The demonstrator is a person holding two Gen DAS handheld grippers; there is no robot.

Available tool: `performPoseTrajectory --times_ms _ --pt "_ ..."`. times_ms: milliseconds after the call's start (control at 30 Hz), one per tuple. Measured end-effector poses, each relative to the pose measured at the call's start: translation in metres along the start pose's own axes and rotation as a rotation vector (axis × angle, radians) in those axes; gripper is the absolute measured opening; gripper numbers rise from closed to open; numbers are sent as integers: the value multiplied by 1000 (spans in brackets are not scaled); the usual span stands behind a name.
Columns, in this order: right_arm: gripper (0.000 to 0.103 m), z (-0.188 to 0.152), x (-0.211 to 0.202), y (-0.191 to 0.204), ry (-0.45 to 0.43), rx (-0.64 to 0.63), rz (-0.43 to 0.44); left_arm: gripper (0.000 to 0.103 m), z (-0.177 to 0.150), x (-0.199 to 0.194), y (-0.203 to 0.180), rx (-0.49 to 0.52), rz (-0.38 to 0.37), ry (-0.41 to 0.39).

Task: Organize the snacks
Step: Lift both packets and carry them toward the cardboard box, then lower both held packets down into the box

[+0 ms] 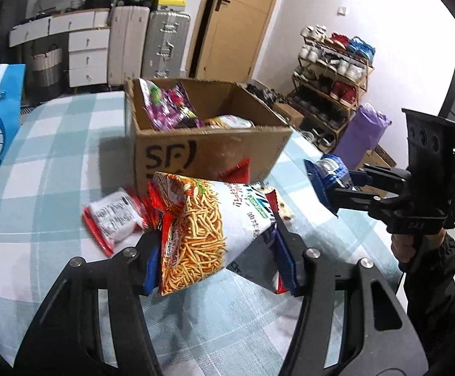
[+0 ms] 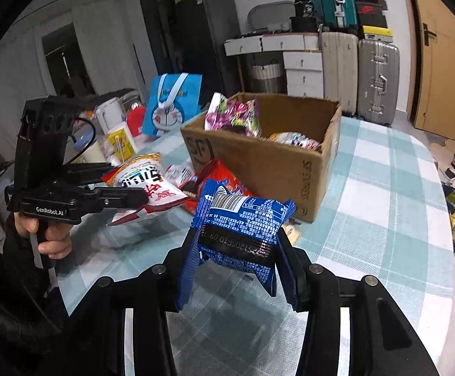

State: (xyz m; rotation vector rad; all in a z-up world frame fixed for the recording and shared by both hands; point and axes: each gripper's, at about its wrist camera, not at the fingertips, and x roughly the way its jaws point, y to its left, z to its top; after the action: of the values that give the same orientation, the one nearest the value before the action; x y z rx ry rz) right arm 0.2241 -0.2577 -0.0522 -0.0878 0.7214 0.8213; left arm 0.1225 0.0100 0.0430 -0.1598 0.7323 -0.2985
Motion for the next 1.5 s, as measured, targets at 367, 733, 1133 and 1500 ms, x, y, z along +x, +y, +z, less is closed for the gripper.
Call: performPoseTrajectory --times_ms 367,733,1133,1500 --pt "46 10 -16 -13 -90 83 -50 56 13 -29 6 -38 71 -81" --pt "46 20 -23 -15 -148 121 -88 56 30 -45 13 -46 126 -138" --pt "46 47 -23 -16 -194 137 -131 56 67 -46 6 -20 169 -189" --pt "46 71 -19 -25 -227 157 -149 56 102 -39 14 -27 206 -218"
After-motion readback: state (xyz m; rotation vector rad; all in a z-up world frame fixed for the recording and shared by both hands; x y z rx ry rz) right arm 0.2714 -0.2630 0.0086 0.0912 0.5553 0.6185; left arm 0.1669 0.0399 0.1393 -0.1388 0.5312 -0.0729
